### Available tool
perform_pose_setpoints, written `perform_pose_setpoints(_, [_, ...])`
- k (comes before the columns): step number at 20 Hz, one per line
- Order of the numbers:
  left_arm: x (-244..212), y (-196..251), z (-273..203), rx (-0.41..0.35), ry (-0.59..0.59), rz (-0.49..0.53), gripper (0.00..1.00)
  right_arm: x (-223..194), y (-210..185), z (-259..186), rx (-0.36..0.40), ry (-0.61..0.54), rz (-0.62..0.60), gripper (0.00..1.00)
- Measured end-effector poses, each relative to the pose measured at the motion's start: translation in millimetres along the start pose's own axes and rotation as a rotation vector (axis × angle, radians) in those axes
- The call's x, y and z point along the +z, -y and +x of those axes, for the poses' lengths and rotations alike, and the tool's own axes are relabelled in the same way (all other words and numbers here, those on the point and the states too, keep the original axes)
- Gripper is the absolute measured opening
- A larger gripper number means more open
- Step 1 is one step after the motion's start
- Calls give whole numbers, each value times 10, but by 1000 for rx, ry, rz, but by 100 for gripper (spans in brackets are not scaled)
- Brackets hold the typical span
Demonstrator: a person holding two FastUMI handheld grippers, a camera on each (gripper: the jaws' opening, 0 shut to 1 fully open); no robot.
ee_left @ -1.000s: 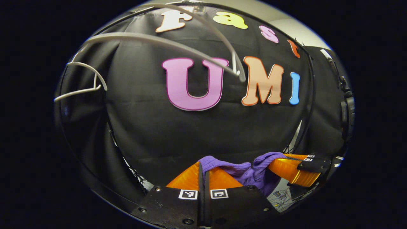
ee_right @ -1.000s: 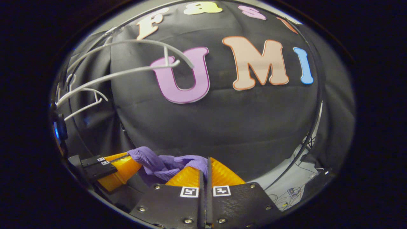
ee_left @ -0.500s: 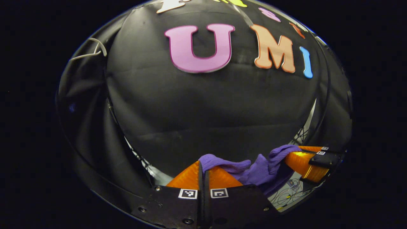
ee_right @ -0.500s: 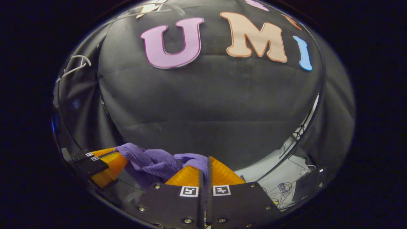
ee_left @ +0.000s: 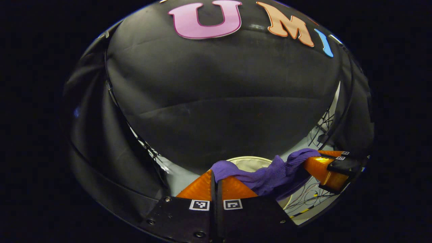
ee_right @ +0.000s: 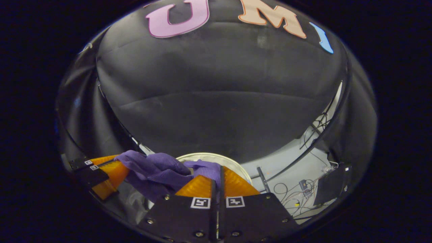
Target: Grasp the clothes on the hanger with both hands and then place them into the laundry hamper below.
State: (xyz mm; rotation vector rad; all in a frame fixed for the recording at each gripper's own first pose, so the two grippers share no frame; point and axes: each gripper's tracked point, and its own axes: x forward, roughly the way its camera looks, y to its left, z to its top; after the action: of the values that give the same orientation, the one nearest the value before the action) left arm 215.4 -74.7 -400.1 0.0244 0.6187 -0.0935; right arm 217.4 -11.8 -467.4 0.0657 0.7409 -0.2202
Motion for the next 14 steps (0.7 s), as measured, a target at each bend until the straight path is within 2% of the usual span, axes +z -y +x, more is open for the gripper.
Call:
perform_pose_setpoints(2, [-210,57,87,-45,-81,-20,5,-134,62,105,-30,-39,20,6])
perform_pose_setpoints(3, [-305,98,129,-66,-125,-49,11,-149,107,95,-42,-43,28,30])
perform_pose_setpoints(6, [-313,15,158,-52,-136,-33,76,-170,198,40,-75,-49,26,100])
perform_pose_setpoints(7, [-319,-12,136,-50,-137,-25,98,-164,214,-19,-81,-53,24,100])
perform_pose_setpoints(9, [-303,11,104,-60,-139,-12,95,-137,231,-132,-82,-55,15,100])
perform_pose_setpoints(12, [-185,-78,-75,-56,-140,2,98,-82,219,-358,-85,-55,4,100])
perform_pose_setpoints(13, [-156,-110,-143,-52,-141,2,98,-40,218,-456,-89,-49,1,97])
perform_pose_setpoints(14, [-137,-173,-206,-46,-137,4,98,8,215,-538,-86,-44,-2,100])
